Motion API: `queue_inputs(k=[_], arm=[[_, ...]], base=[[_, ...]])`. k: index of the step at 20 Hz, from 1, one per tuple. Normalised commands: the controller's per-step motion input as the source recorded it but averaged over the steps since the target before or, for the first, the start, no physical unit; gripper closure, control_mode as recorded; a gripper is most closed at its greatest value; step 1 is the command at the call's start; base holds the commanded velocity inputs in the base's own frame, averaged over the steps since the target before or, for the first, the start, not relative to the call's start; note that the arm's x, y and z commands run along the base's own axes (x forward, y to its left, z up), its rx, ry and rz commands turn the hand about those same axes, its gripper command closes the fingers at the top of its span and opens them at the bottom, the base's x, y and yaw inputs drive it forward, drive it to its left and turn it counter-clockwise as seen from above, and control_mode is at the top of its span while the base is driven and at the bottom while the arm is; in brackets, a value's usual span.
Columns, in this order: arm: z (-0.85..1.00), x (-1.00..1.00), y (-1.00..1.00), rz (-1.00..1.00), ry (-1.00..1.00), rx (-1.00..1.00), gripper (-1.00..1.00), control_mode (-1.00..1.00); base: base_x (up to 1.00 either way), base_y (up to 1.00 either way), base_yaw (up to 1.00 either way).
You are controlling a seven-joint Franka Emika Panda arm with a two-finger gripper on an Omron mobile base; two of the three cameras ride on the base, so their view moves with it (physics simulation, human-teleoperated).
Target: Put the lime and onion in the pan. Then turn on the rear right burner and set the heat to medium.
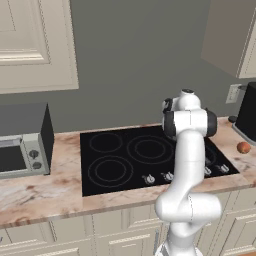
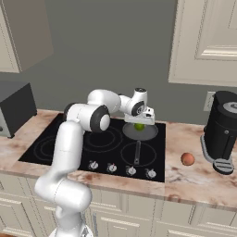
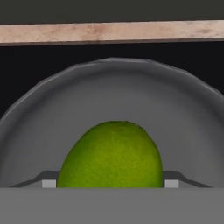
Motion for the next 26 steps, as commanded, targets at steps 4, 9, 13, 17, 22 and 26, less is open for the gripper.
queue_inputs(k=[4, 9, 13, 17, 22, 26], arm=[[0.00, 0.00, 0.00, 0.00, 0.00, 0.00, -1.00, -1.00], [0.01, 0.00, 0.00, 0.00, 0.01, 0.00, -1.00, -1.00], [0.25, -0.01, 0.00, 0.00, 0.00, 0.00, -1.00, -1.00], [0.42, -0.04, 0.00, 0.00, 0.00, 0.00, -1.00, -1.00], [0.21, -0.40, 0.00, 0.00, 0.00, 0.00, -1.00, -1.00], [0.00, -0.83, 0.00, 0.00, -0.02, 0.00, -1.00, -1.00]], base=[[0.00, 0.00, 0.00], [0.00, 0.00, 0.00], [0.00, 0.00, 0.00], [0.00, 0.00, 0.00], [0.00, 0.00, 0.00], [0.00, 0.00, 0.00]])
